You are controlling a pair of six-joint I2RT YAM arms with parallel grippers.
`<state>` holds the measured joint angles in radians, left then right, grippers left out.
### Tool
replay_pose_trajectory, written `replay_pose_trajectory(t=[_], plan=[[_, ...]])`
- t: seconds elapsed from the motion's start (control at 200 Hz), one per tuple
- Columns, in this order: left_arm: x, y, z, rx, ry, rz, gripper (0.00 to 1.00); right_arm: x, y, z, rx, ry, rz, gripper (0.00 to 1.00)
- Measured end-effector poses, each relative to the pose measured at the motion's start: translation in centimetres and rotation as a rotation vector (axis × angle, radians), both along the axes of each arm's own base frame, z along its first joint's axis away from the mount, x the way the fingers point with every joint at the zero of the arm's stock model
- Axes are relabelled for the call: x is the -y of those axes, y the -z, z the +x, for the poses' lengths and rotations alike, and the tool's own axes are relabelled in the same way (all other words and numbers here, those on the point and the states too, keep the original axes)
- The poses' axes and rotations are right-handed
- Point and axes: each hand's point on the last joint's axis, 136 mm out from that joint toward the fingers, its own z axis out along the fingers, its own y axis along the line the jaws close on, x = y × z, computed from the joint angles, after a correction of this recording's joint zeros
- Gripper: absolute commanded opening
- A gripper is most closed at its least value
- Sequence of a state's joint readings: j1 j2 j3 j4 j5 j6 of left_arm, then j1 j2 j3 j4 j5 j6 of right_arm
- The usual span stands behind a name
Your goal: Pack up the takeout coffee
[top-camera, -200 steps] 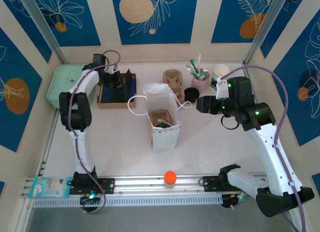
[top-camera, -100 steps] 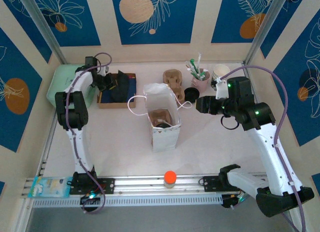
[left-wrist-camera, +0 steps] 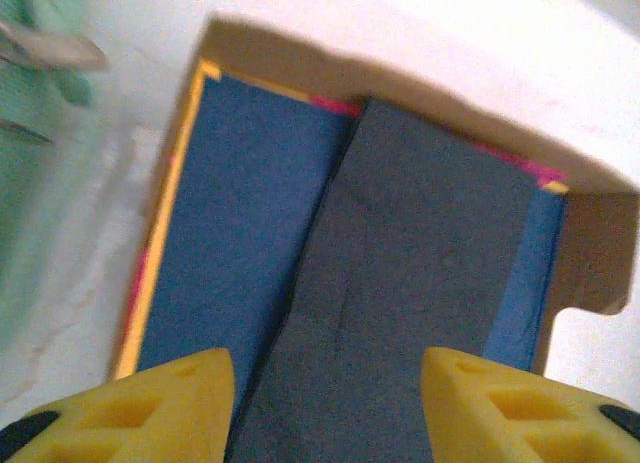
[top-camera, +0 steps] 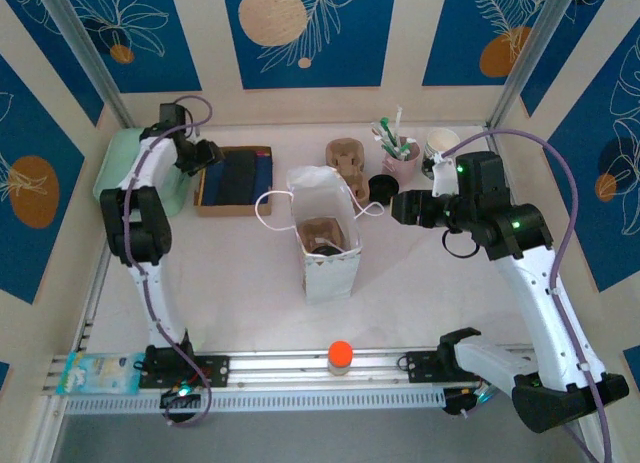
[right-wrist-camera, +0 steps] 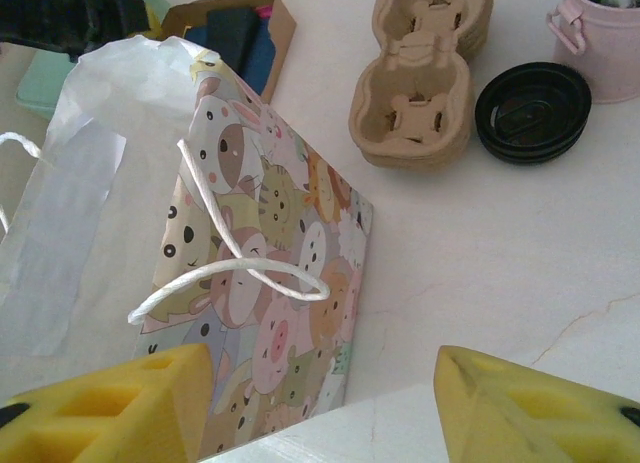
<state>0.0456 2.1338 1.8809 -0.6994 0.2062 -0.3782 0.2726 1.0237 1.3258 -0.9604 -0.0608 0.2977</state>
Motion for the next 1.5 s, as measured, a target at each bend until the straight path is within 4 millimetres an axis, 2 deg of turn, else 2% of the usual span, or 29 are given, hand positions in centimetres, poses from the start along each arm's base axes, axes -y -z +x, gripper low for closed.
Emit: replay_pose_trajectory(t=[0.085, 0.195, 0.26, 0.355, 0.46, 0.605, 0.73, 0.841, 0.981, 1.201, 1.501], plan=[[-0.3, -2.9, 0.2, 0.061, 0.003, 0.085, 0.58, -0.1, 0.1, 0.2, -0.005, -0.005, 0.003, 0.69], [1.2, -5.8, 0.7, 0.131, 0.052, 0.177, 0.58, -0.3, 0.2, 0.2, -0.013, -0.006, 0.007, 0.74], [2.6, -6.6, 0.8, 0.149, 0.093, 0.231, 0.59, -0.3, 0.2, 0.2, -0.015, -0.006, 0.011, 0.76], [4.8, -6.6, 0.6, 0.145, 0.156, 0.295, 0.59, -0.3, 0.2, 0.2, -0.017, -0.006, 0.014, 0.78], [6.9, -5.2, 0.6, 0.119, 0.223, 0.357, 0.60, -0.3, 0.2, 0.2, -0.017, -0.006, 0.014, 0.78], [9.2, -1.1, 0.4, 0.039, 0.300, 0.411, 0.60, -0.3, 0.2, 0.2, -0.017, -0.006, 0.014, 0.79], [9.9, 2.2, 0.2, -0.034, 0.332, 0.443, 0.60, -0.3, 0.2, 0.2, -0.016, -0.005, 0.013, 0.79], [9.8, 4.2, 0.0, -0.081, 0.346, 0.471, 0.60, -0.3, 0.2, 0.2, -0.016, -0.004, 0.012, 0.79], [9.6, 5.2, 0.4, -0.098, 0.349, 0.493, 0.59, -0.3, 0.2, 0.2, -0.016, -0.003, 0.011, 0.79], [9.5, 5.5, 0.5, -0.106, 0.349, 0.504, 0.55, -0.2, 0.4, 0.2, -0.018, -0.002, 0.008, 0.78], [9.4, 7.6, 0.3, -0.145, 0.358, 0.509, 0.50, -0.1, 0.6, 0.3, -0.020, 0.004, 0.004, 0.77]])
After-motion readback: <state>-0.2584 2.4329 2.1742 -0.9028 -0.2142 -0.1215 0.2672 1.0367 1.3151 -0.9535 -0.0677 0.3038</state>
